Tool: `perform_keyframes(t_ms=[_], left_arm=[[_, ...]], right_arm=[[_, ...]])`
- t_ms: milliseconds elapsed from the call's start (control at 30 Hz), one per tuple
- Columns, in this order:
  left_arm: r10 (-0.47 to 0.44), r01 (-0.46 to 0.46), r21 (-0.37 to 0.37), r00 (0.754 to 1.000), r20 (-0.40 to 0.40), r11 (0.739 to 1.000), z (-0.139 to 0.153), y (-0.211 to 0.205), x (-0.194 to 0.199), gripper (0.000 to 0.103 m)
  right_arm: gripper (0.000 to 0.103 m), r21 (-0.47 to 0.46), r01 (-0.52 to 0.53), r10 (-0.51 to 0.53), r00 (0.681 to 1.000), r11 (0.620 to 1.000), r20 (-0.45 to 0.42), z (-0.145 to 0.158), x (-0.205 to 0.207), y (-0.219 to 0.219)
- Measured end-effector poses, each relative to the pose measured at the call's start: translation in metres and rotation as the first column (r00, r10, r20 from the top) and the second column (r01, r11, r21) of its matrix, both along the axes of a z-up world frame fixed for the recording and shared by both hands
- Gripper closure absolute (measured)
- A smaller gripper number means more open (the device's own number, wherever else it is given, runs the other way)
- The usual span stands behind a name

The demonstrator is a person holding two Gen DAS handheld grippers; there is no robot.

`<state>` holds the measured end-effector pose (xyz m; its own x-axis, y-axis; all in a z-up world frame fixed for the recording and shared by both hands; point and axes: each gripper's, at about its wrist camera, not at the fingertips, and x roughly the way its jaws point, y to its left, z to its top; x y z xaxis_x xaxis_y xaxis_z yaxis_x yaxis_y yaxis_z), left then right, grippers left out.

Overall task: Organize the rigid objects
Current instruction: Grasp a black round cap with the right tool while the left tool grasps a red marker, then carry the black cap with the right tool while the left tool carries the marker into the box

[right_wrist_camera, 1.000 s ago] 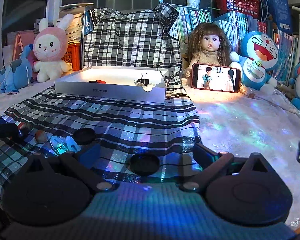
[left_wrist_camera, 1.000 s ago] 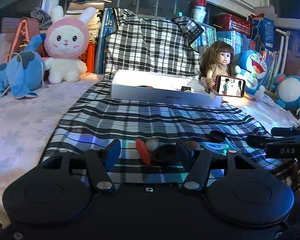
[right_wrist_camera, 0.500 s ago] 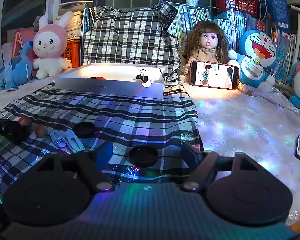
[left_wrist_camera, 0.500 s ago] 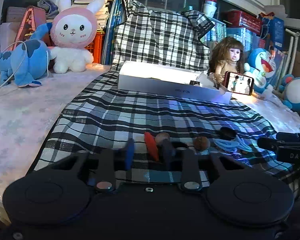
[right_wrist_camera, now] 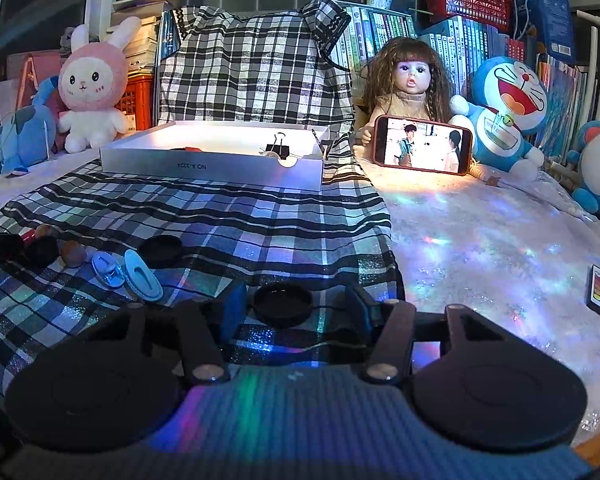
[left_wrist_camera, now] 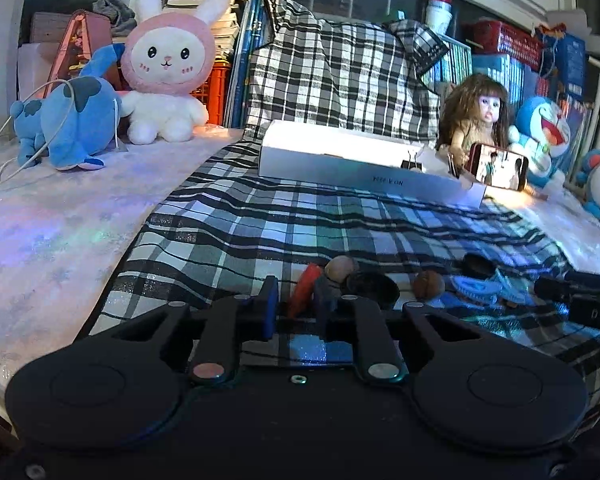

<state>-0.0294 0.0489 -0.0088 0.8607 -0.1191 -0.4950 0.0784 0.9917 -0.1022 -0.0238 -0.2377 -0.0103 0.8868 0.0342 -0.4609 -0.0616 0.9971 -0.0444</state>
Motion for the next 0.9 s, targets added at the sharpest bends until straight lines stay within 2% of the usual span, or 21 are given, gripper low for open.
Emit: perform_keyframes(t_ms=[300, 367, 400, 633, 900], left_arm=[[-0.031, 0.030, 0.025, 0.999, 0.018, 0.999, -0.004, -0.009, 0.005, 0.084], [-0.048, 0.048, 0.019, 0.999, 0.017, 0.999, -0.004, -0.010, 0.006, 0.092], [-0.055, 0.055, 0.008, 0.998, 0.013, 0.998, -0.003, -0.010, 0.006, 0.093], [-0.072, 0.072, 0.002, 0.997, 0.014, 0.997, 0.005, -0.013, 0.008, 0.093], [-0.077, 0.077, -0.020, 0.997, 0.023, 0.997, 0.018, -0.012, 0.026, 0.093]], right_arm=[[0.050, -0.001, -0.003, 0.003, 1.000, 1.000, 0.004, -0.001, -0.001, 0.004], [0.059, -0.001, -0.009, 0.009, 1.000, 1.000, 0.006, -0.001, -0.002, 0.006], [0.066, 0.000, -0.008, 0.008, 1.000, 1.000, 0.008, -0.001, -0.003, 0.007], [0.066, -0.013, -0.012, 0.013, 1.000, 1.000, 0.026, 0.001, -0.004, 0.011], [0.066, 0.005, -0.005, 0.005, 0.999, 1.000, 0.039, 0.011, 0.007, 0.010]])
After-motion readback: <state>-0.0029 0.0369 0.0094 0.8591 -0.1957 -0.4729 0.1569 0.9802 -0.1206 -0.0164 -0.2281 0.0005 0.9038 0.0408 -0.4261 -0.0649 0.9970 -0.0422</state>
